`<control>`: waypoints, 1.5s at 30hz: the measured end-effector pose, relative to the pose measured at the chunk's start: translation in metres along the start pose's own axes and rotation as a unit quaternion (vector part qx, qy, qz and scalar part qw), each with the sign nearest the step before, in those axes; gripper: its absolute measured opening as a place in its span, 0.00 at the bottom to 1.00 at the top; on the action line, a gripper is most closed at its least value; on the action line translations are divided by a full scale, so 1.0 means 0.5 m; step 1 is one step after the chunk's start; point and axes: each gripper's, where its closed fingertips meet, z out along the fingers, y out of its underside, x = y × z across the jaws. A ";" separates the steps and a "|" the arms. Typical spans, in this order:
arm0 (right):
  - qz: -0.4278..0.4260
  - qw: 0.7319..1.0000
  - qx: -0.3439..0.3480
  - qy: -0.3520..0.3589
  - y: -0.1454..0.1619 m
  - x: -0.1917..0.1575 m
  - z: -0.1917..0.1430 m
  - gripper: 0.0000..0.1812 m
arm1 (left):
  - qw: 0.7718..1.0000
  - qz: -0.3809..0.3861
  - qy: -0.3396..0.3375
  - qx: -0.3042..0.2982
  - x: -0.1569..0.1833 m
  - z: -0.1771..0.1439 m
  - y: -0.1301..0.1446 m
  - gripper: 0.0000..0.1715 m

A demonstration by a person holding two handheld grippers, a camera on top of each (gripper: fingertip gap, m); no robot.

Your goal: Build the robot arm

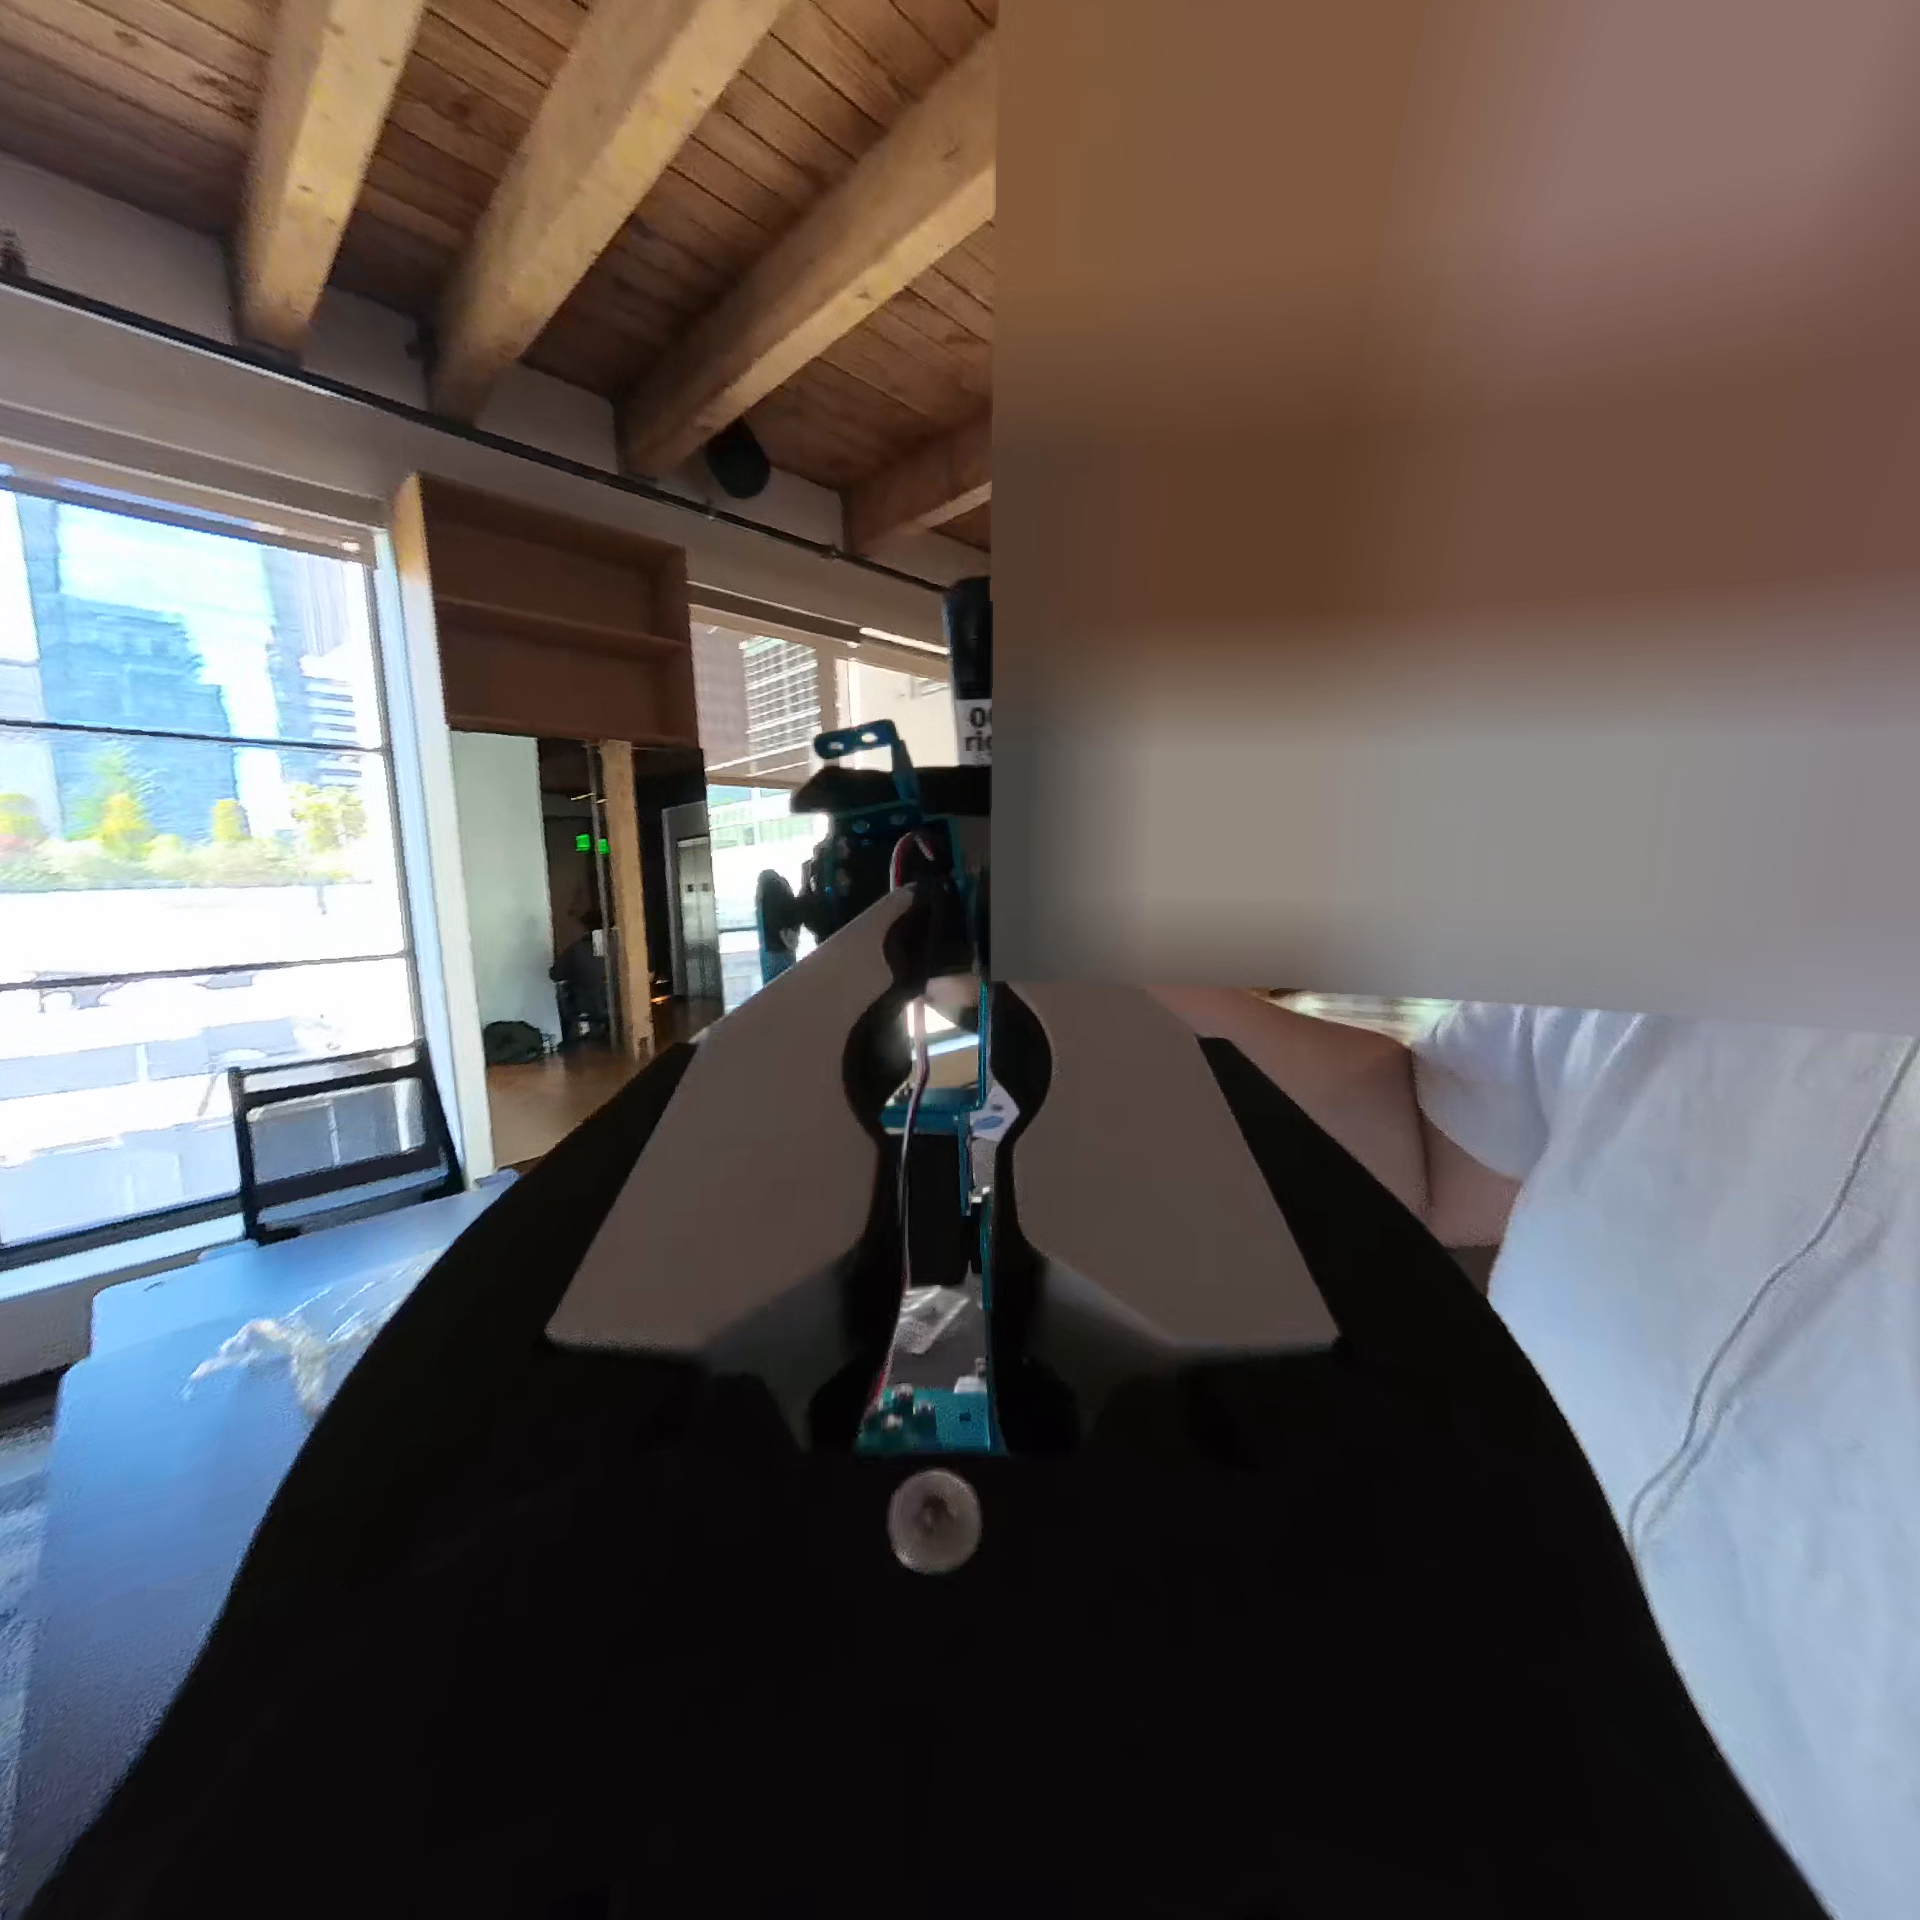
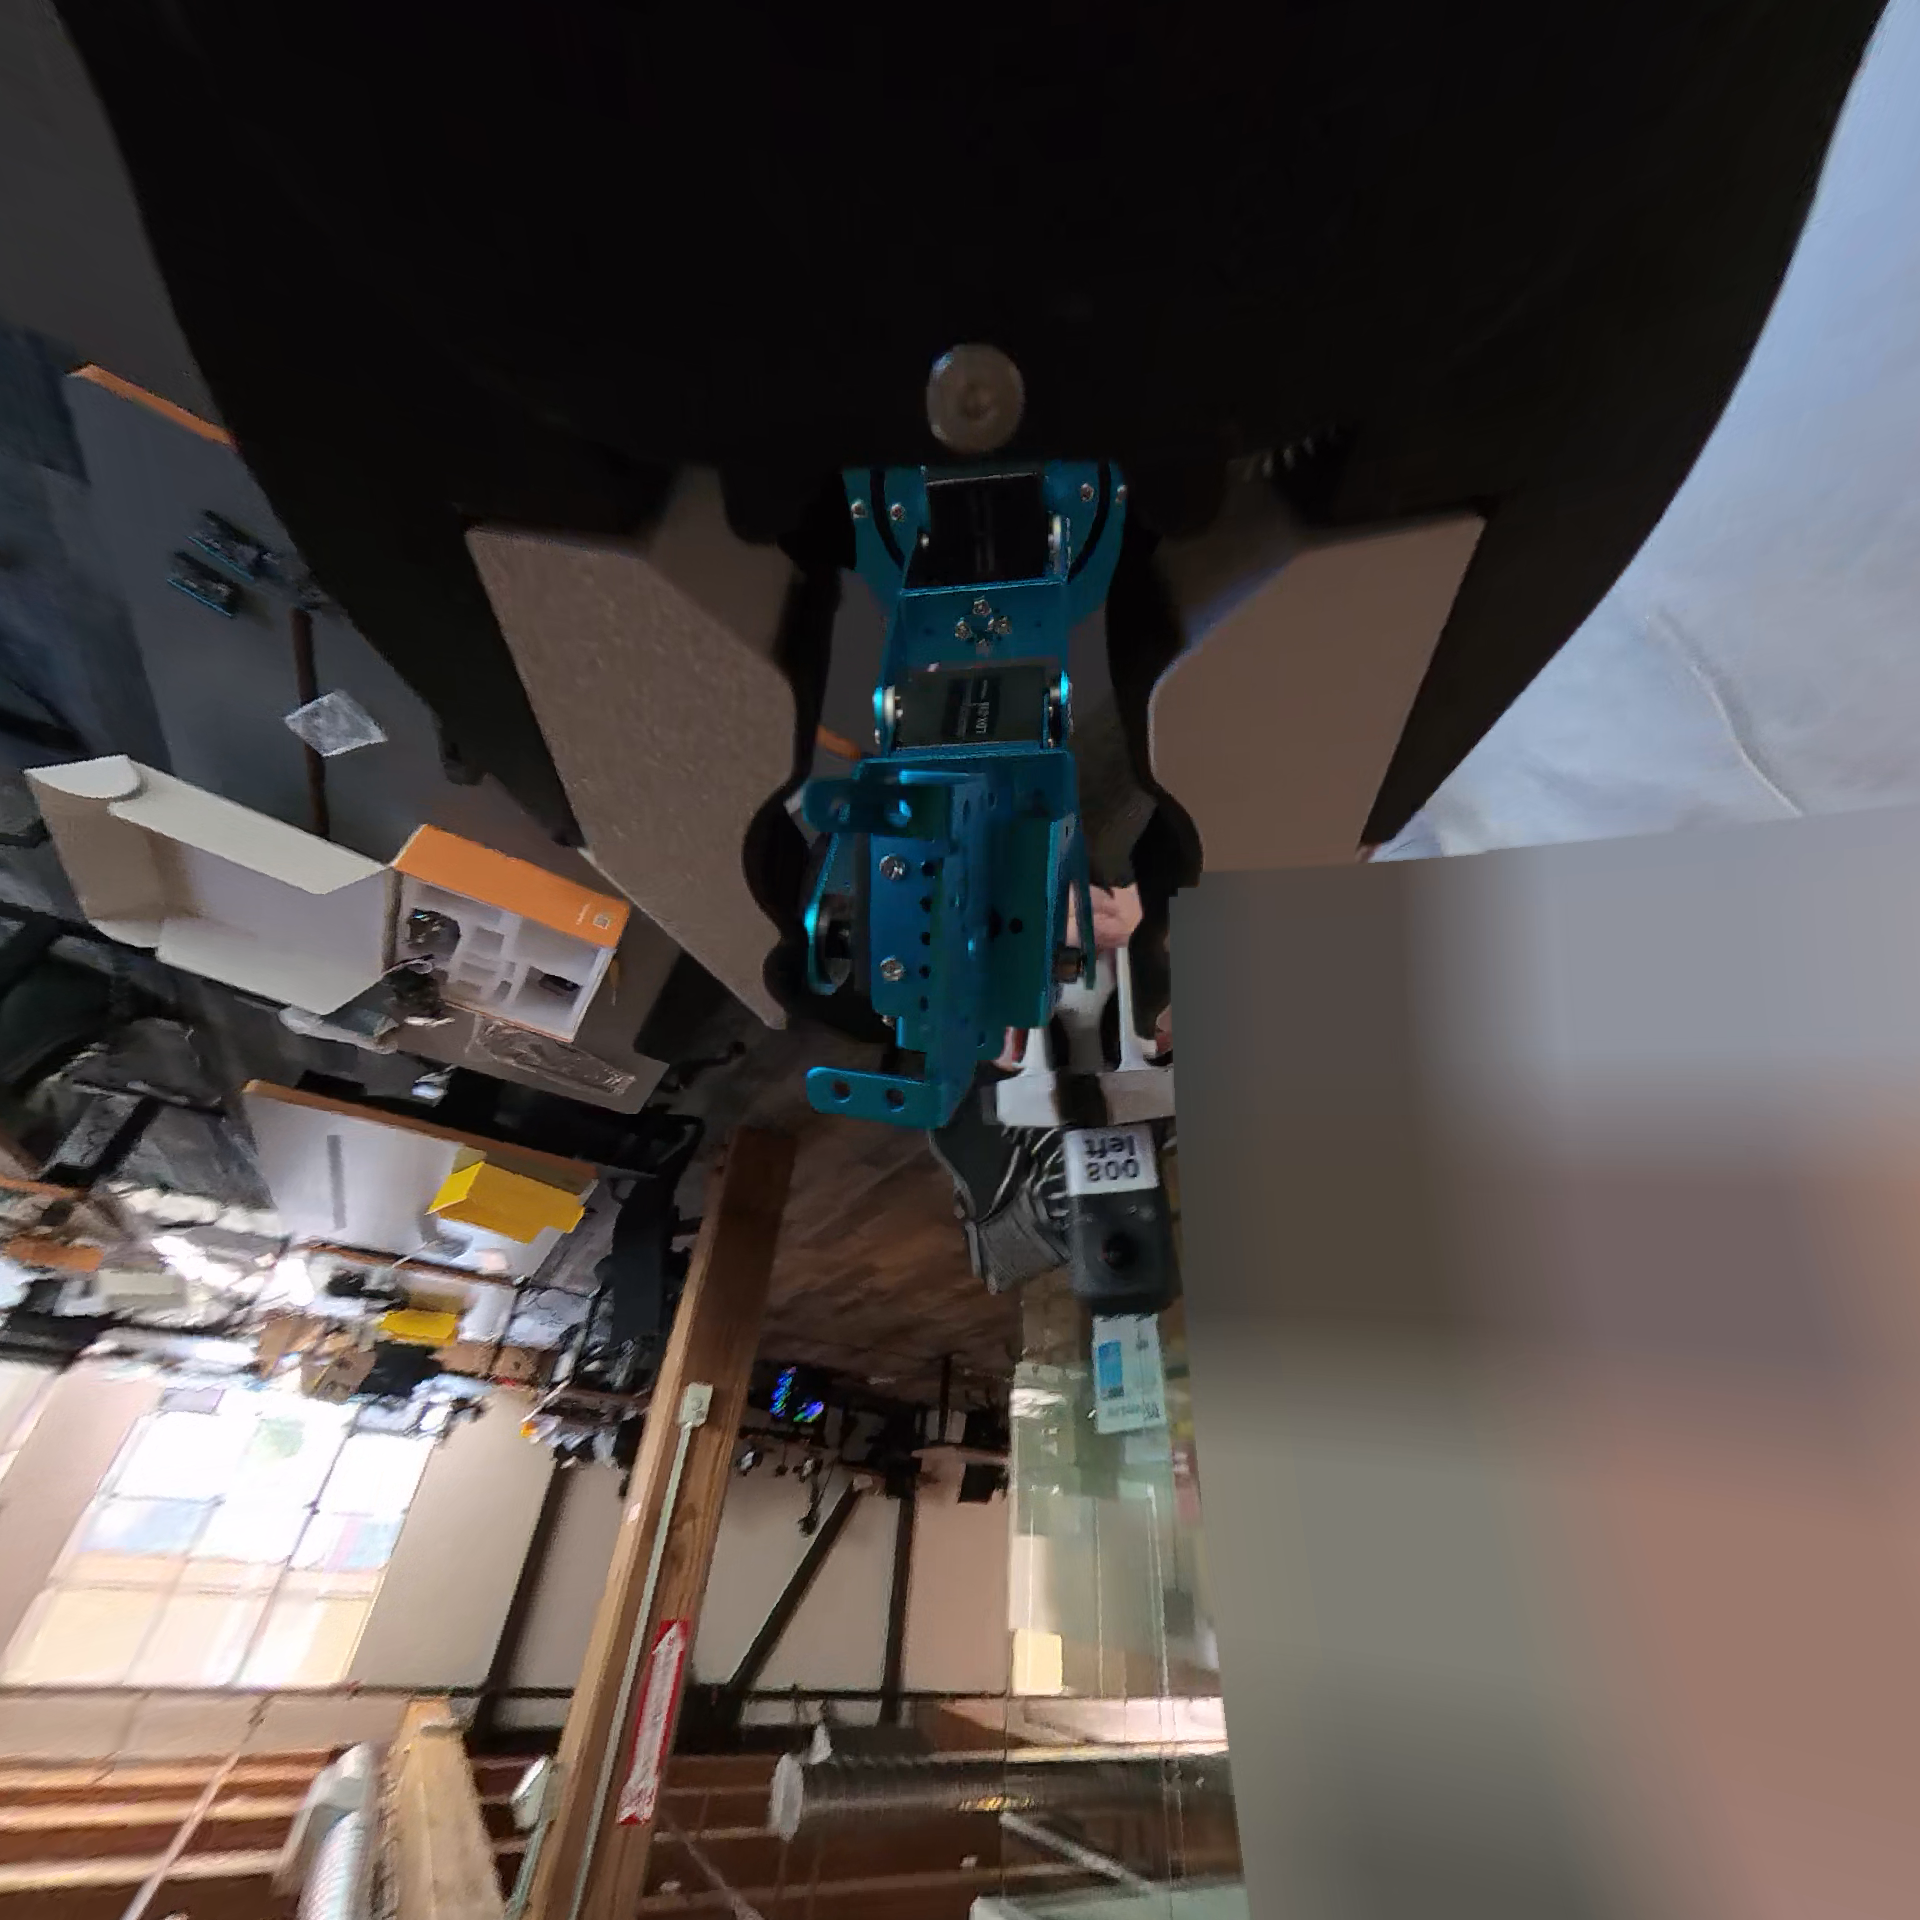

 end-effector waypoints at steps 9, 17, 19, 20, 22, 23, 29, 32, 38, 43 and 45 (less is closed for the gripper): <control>0.078 0.995 0.047 0.045 -0.016 0.020 -0.032 0.27 | 0.986 0.113 -0.075 -0.096 -0.027 0.036 -0.023 0.05; 0.060 0.994 -0.096 -0.008 0.040 -0.002 0.014 0.26 | 0.981 0.007 -0.010 -0.195 -0.046 0.121 0.007 0.25; 0.053 0.993 -0.101 0.000 0.031 0.002 0.016 0.21 | 0.976 0.028 -0.023 -0.213 -0.056 0.120 0.015 0.23; 0.043 0.993 -0.110 -0.001 0.031 0.002 0.016 0.20 | 0.974 0.036 -0.031 -0.221 -0.065 0.117 0.019 0.23; 0.037 0.991 -0.127 0.000 0.032 0.001 0.019 0.20 | 0.976 0.021 -0.036 -0.215 -0.075 0.111 0.019 0.22; 0.034 0.990 -0.137 -0.001 0.032 0.001 0.020 0.20 | 0.977 0.010 -0.035 -0.211 -0.078 0.109 0.020 0.22; 0.003 0.959 -0.283 0.007 0.038 -0.001 0.021 0.20 | 0.980 0.001 -0.015 -0.198 -0.071 0.106 0.037 0.19; -0.030 0.926 -0.376 0.020 0.039 -0.003 0.025 0.20 | 0.983 -0.006 -0.007 -0.181 -0.067 0.104 0.038 0.15; -0.062 0.882 -0.466 0.035 0.041 -0.009 0.029 0.19 | 0.988 -0.003 -0.003 -0.153 -0.061 0.098 0.044 0.05; -0.058 0.878 -0.474 0.034 0.042 -0.011 0.029 0.18 | 0.991 0.001 -0.002 -0.133 -0.057 0.099 0.042 0.05; -0.063 0.880 -0.470 0.029 0.042 -0.014 0.032 0.17 | 0.992 -0.003 -0.003 -0.128 -0.057 0.098 0.043 0.05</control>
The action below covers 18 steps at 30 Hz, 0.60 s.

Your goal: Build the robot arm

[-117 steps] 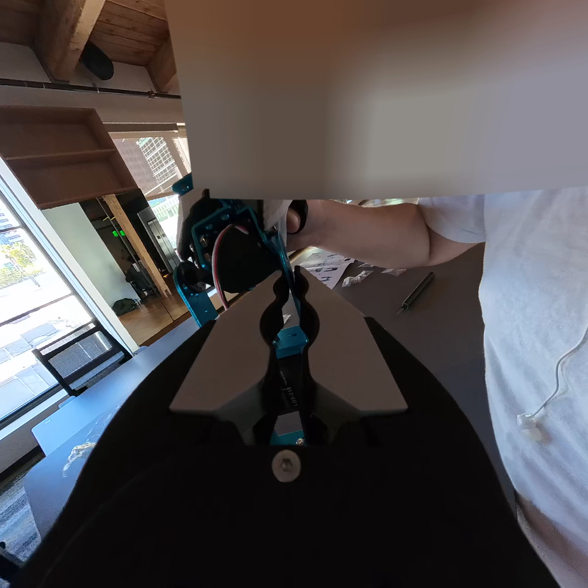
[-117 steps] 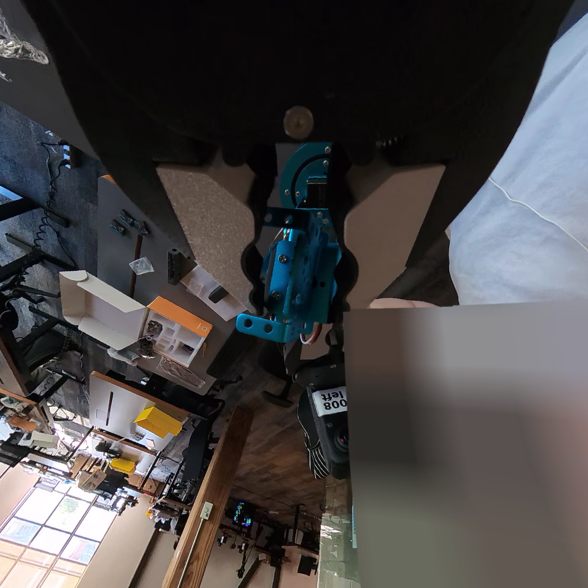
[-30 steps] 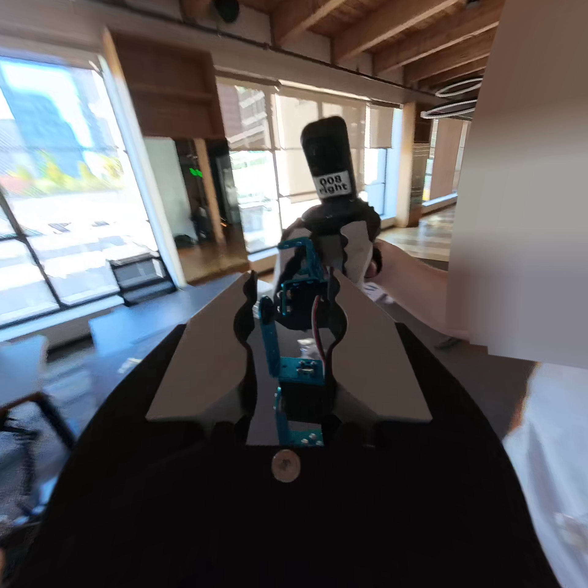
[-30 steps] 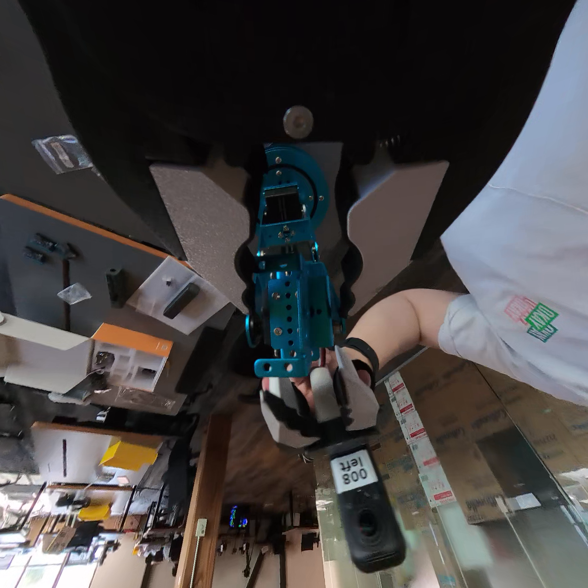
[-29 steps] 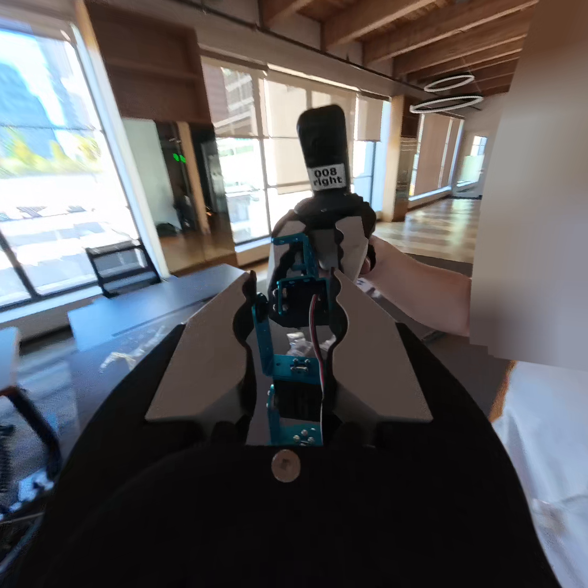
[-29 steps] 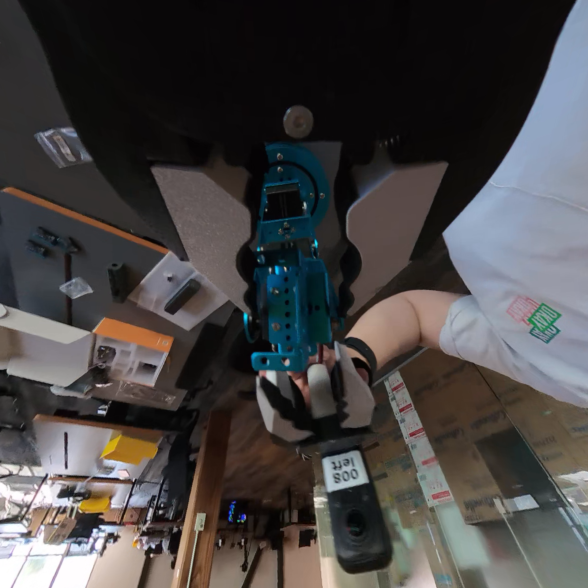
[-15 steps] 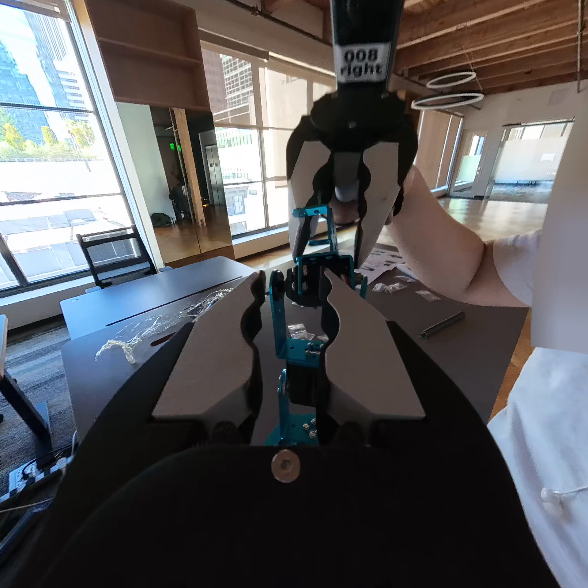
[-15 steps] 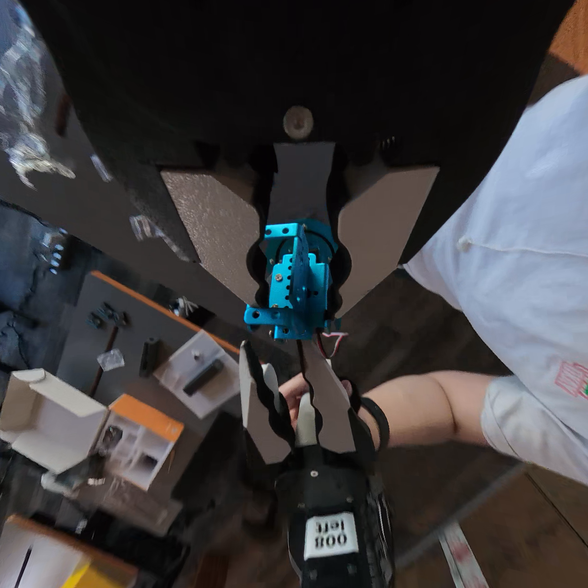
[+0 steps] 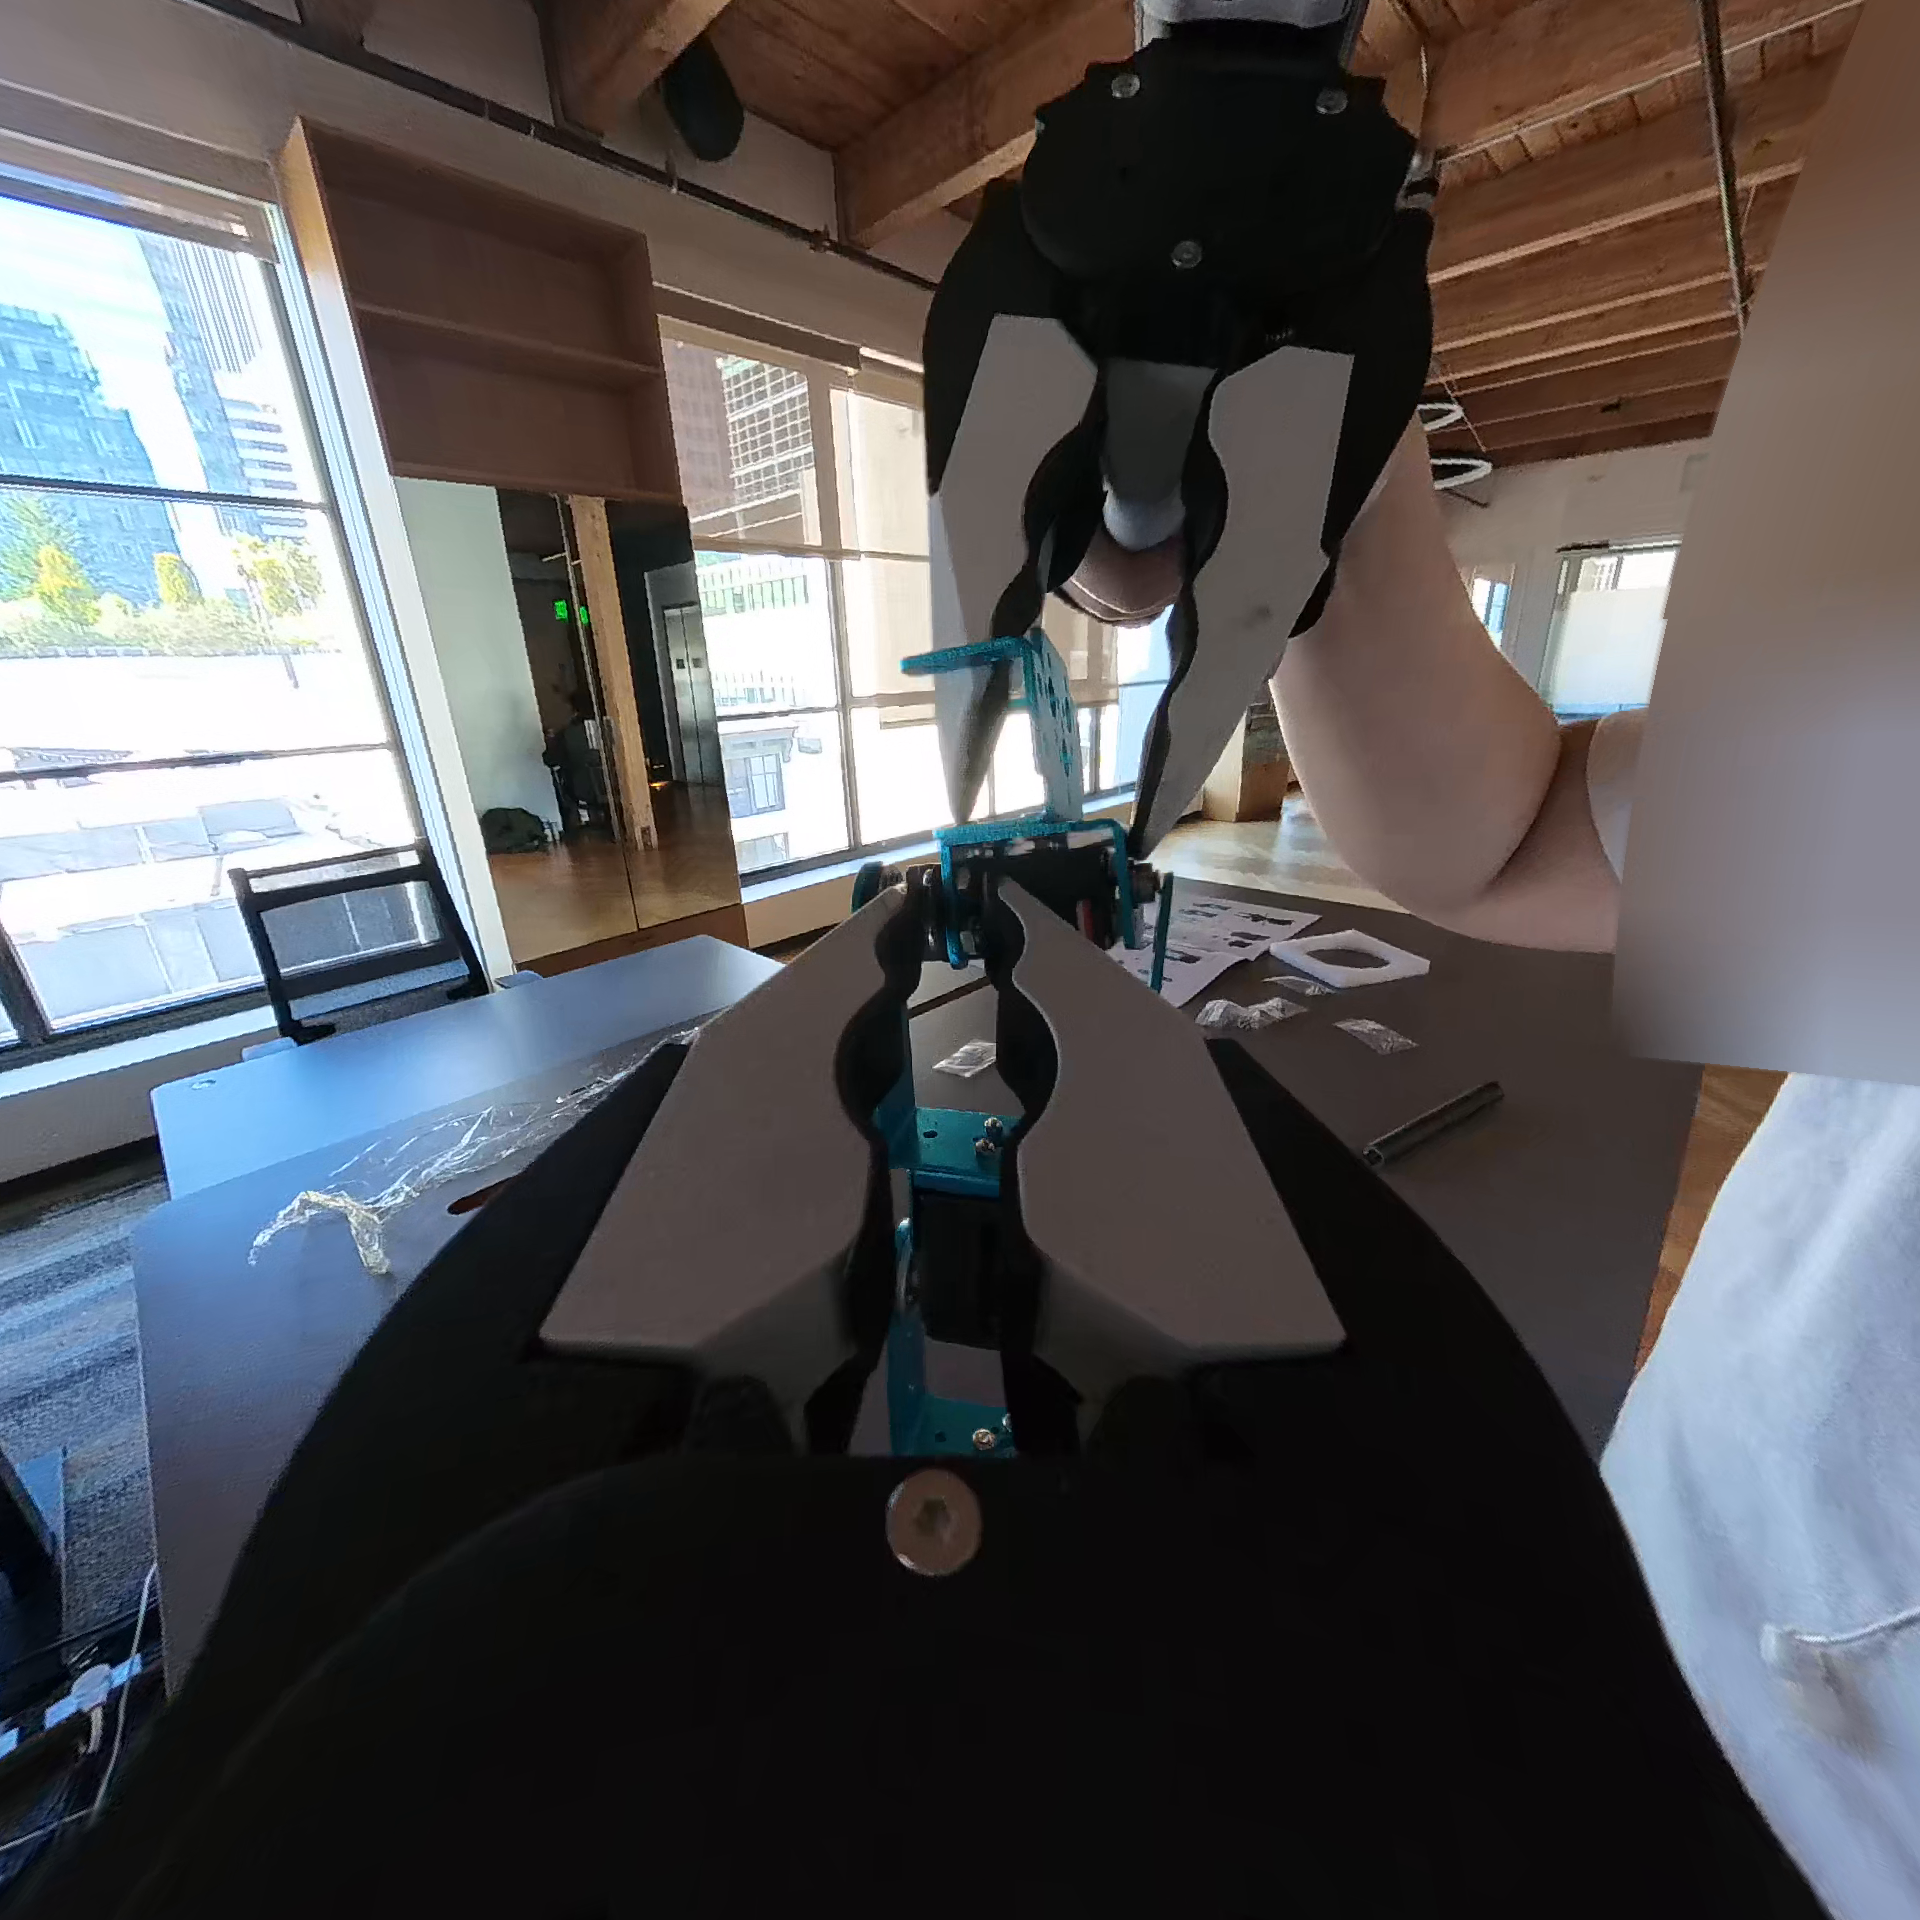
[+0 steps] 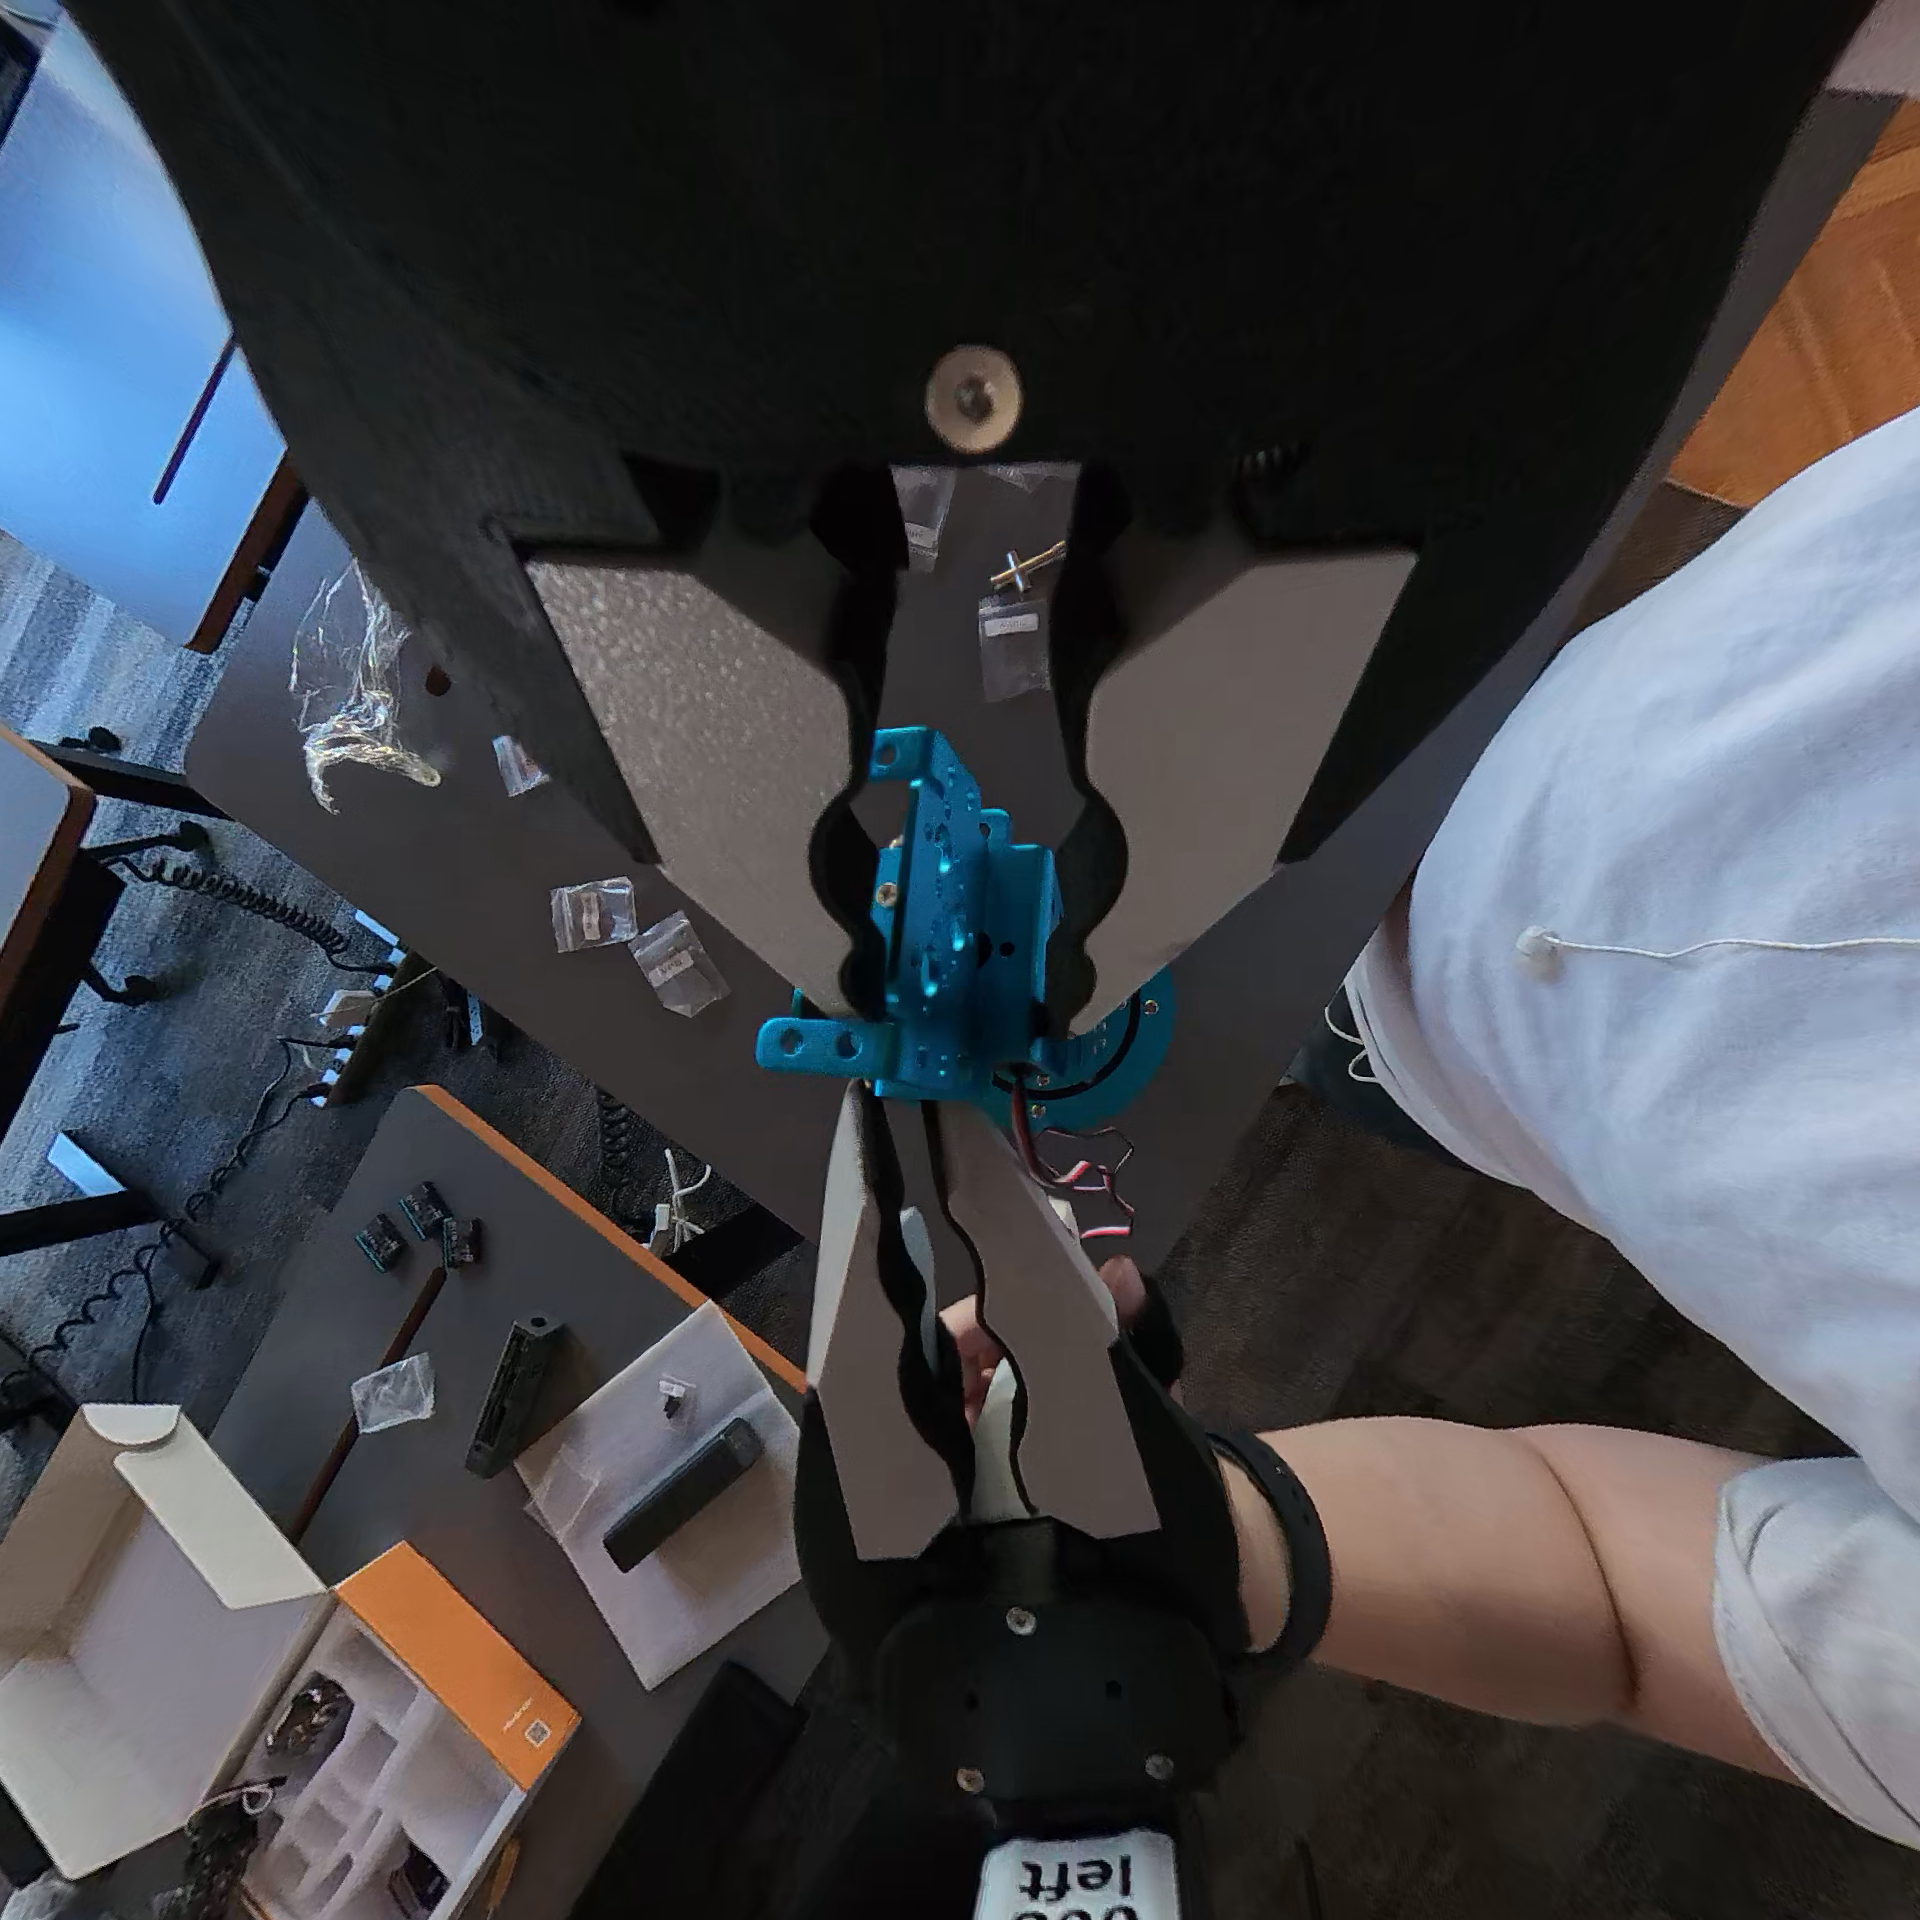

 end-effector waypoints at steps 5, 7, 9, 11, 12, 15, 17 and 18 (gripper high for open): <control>-0.012 1.000 0.000 0.023 0.001 -0.003 0.001 0.15 | 1.000 0.024 -0.012 0.012 0.000 -0.001 0.001 0.05; -0.009 1.000 0.005 0.026 0.002 -0.004 0.000 0.15 | 0.999 0.033 -0.014 0.013 0.000 -0.001 0.001 0.05; -0.008 1.000 0.007 0.029 0.002 -0.004 0.001 0.15 | 0.999 0.042 -0.016 0.013 0.001 -0.001 0.000 0.05; -0.012 1.000 0.010 0.027 0.002 -0.004 0.001 0.15 | 0.999 0.048 -0.019 0.013 0.001 -0.001 0.000 0.05; -0.013 1.000 0.009 0.026 0.003 -0.005 0.001 0.15 | 0.998 0.055 -0.020 0.013 0.001 -0.001 0.001 0.05; -0.024 0.999 0.007 0.030 0.001 -0.005 0.003 0.15 | 0.997 0.067 -0.022 0.017 0.001 -0.003 0.001 0.05; -0.028 0.999 0.012 0.029 0.001 -0.005 0.003 0.15 | 0.996 0.082 -0.027 0.019 0.000 -0.003 0.003 0.05; -0.031 0.999 0.014 0.029 0.001 -0.005 0.003 0.16 | 0.995 0.092 -0.030 0.019 0.001 -0.003 0.004 0.05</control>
